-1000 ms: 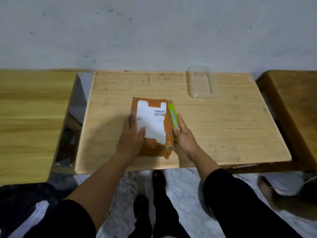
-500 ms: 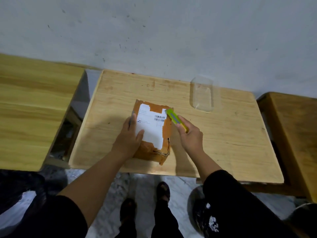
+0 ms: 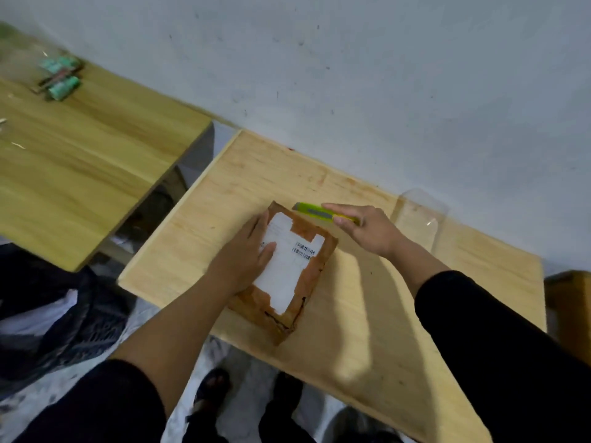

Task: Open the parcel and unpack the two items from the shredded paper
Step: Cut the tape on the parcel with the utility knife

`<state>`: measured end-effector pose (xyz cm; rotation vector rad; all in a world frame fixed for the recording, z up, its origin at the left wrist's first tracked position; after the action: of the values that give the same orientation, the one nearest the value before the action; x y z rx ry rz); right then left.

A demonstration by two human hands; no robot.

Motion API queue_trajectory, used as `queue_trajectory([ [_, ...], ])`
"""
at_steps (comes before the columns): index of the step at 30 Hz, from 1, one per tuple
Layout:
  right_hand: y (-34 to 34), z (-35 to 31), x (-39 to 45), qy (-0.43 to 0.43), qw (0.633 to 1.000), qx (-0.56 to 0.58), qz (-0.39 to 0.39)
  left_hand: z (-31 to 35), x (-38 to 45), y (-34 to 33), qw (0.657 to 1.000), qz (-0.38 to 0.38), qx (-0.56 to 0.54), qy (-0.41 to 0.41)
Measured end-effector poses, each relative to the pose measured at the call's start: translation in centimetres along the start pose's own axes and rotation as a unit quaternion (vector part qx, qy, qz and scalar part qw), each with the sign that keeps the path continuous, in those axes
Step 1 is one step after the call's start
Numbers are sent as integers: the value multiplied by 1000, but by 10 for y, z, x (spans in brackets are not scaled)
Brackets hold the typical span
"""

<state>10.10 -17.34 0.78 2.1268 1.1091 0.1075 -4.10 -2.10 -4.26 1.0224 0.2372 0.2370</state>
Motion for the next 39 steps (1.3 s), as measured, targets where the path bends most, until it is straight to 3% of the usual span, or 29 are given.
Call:
queue_trajectory([
  [7, 3, 11, 20, 27, 998, -51, -17, 8, 2, 2, 999, -19, 27, 4],
  [20, -3, 8, 35, 45, 997, -33, -59, -4, 2, -3, 998, -39, 21, 53],
  [29, 12, 20, 25, 24, 989, -88, -115, -5, 3, -4, 998, -34, 15, 57],
  [39, 24, 20, -3, -2, 983, -143, -119, -8, 3, -4, 997, -28, 10, 73],
])
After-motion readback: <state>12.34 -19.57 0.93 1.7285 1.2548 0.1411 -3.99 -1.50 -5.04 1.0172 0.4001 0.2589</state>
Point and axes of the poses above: each hand's wrist, its own x-axis towards the middle knuckle, its own y-axis out of the back of the hand, z = x × y, the point moved 8 cm from there along x, towards the middle knuckle, and after that the axes turned 7 degrees about x, right-handed, at the moved point
